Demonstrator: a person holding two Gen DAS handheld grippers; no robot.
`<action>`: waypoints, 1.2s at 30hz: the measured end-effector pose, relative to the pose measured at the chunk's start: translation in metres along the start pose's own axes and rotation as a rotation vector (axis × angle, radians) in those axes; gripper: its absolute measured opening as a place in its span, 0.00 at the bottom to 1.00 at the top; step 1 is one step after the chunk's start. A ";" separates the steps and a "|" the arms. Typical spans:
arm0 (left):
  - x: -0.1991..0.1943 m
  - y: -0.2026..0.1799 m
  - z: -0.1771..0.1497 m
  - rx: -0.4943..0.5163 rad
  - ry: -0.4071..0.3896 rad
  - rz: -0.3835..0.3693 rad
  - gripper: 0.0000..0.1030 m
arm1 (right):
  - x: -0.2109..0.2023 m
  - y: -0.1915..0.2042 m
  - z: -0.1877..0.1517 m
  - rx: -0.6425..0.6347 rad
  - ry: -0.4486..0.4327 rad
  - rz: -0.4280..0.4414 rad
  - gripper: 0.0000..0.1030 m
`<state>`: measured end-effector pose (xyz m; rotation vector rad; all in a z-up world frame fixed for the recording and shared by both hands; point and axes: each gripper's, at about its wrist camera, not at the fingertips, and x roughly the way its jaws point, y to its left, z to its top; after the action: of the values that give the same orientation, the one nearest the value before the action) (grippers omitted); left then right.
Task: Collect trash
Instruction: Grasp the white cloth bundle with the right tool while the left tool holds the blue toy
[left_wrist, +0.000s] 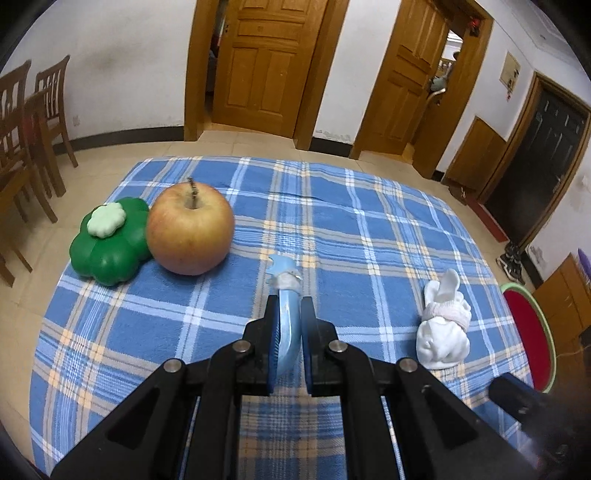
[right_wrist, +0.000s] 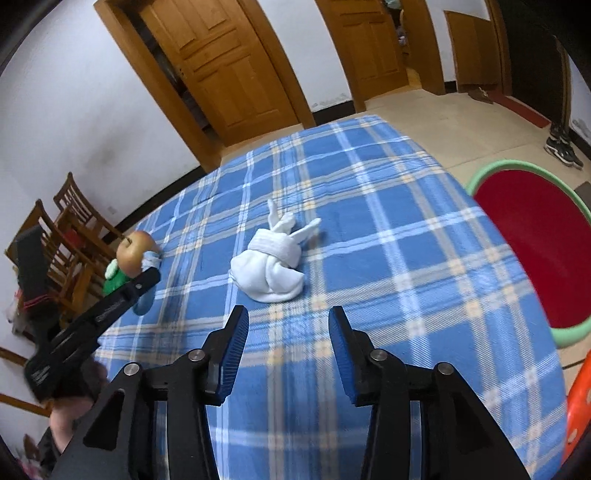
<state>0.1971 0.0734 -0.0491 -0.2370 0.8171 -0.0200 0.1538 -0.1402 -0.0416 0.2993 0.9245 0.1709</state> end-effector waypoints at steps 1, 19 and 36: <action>0.000 0.002 0.000 -0.006 -0.001 0.005 0.09 | 0.005 0.003 0.002 0.001 0.003 -0.004 0.45; 0.010 0.012 -0.004 -0.060 0.052 -0.006 0.09 | 0.058 0.042 0.016 -0.106 -0.053 -0.151 0.51; 0.017 0.009 -0.008 -0.054 0.057 -0.010 0.09 | 0.065 0.019 0.016 -0.060 -0.079 -0.115 0.29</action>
<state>0.2029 0.0783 -0.0685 -0.2928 0.8740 -0.0136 0.2048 -0.1080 -0.0756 0.1951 0.8539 0.0799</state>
